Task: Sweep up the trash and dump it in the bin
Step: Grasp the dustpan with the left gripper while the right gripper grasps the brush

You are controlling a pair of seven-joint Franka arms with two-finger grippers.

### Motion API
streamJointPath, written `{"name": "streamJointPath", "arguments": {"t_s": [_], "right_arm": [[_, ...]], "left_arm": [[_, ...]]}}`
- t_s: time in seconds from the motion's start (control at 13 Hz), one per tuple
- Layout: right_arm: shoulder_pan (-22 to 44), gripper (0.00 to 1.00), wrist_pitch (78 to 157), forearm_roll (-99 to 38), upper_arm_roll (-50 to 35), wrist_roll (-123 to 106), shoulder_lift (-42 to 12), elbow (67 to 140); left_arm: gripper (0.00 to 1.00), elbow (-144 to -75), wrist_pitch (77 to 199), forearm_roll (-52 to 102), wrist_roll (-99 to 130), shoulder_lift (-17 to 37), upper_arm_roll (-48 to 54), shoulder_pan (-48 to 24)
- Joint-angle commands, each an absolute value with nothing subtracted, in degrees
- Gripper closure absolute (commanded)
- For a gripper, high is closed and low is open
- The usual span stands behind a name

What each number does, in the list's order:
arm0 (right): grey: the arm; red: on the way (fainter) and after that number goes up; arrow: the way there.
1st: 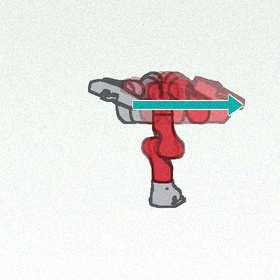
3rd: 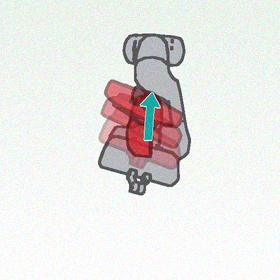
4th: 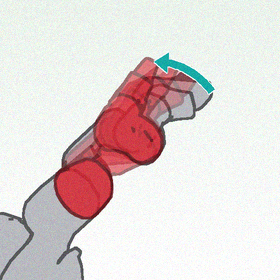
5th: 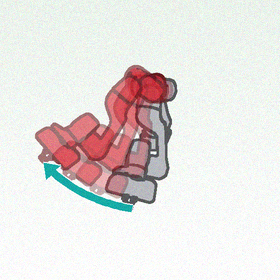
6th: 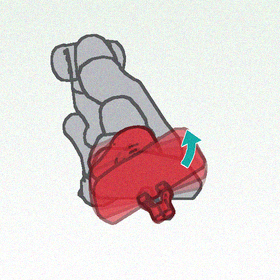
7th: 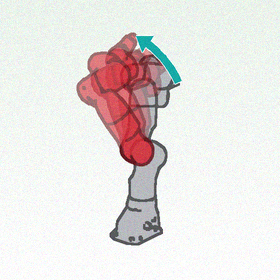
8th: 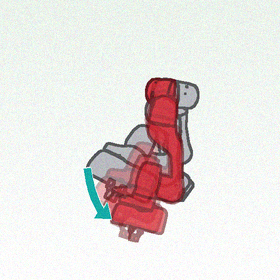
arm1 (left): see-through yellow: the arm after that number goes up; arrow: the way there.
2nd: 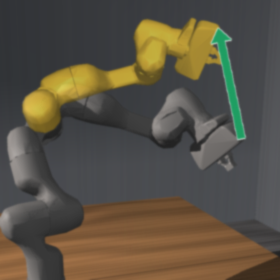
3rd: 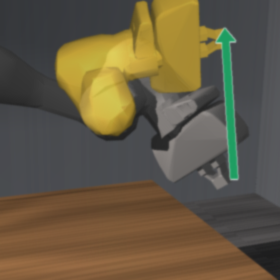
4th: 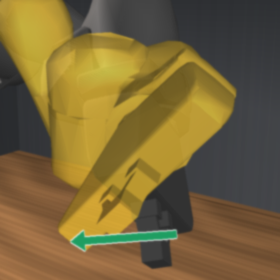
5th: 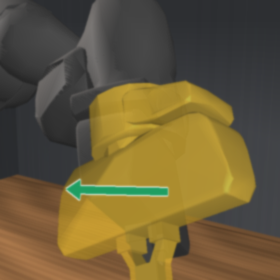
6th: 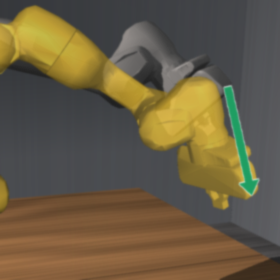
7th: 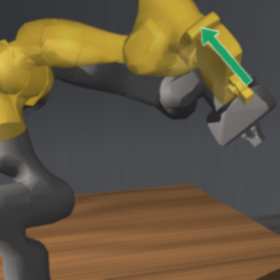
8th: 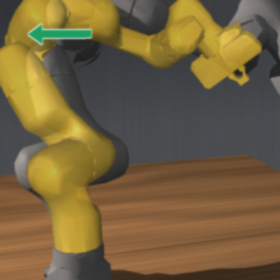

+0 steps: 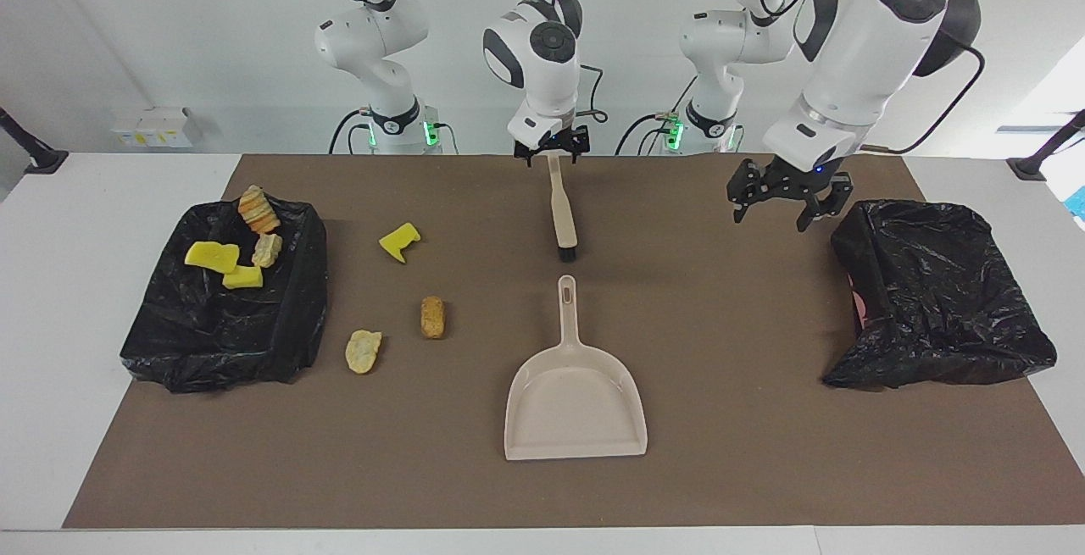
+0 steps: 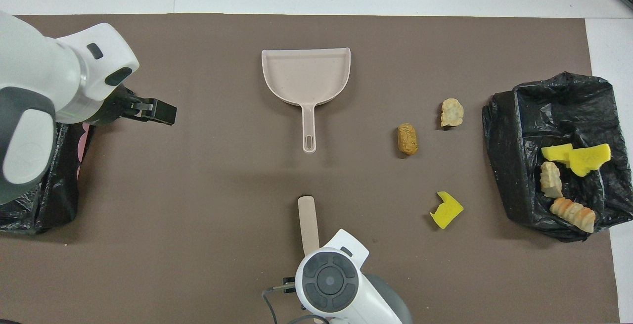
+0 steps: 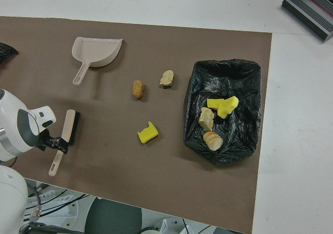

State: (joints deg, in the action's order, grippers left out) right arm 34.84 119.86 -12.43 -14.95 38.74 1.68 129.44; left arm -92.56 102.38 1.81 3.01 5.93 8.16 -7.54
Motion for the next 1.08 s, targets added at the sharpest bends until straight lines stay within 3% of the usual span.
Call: {"name": "streamJointPath", "arguments": {"t_s": [0.0, 0.46, 0.54, 0.85, 1.0], "right_arm": [[37.8, 0.00, 125.8, -13.7, -14.9, 41.2, 0.4, 133.1], [38.5, 0.00, 126.1, -13.7, -14.9, 42.3, 0.9, 135.1], [38.5, 0.04, 126.1, -13.7, -14.8, 42.6, 1.1, 135.1], [38.0, 0.39, 125.4, -13.8, -14.8, 42.9, 2.9, 134.9], [37.9, 0.49, 125.2, -13.8, -14.7, 43.0, 3.5, 134.9]], "left_arm": [[0.00, -92.5, 107.5, 0.9, 10.0, 10.2, 7.4, -13.5], [0.00, -89.8, 116.8, -3.3, 23.3, 21.1, 7.3, -24.0], [0.00, -88.6, 117.9, -3.7, 26.0, 22.9, 7.3, -25.3], [0.00, -87.8, 121.6, -4.7, 33.8, 26.6, 7.2, -29.1], [0.00, -85.4, 123.6, -9.5, 41.1, 31.0, 7.0, -31.6]]}}
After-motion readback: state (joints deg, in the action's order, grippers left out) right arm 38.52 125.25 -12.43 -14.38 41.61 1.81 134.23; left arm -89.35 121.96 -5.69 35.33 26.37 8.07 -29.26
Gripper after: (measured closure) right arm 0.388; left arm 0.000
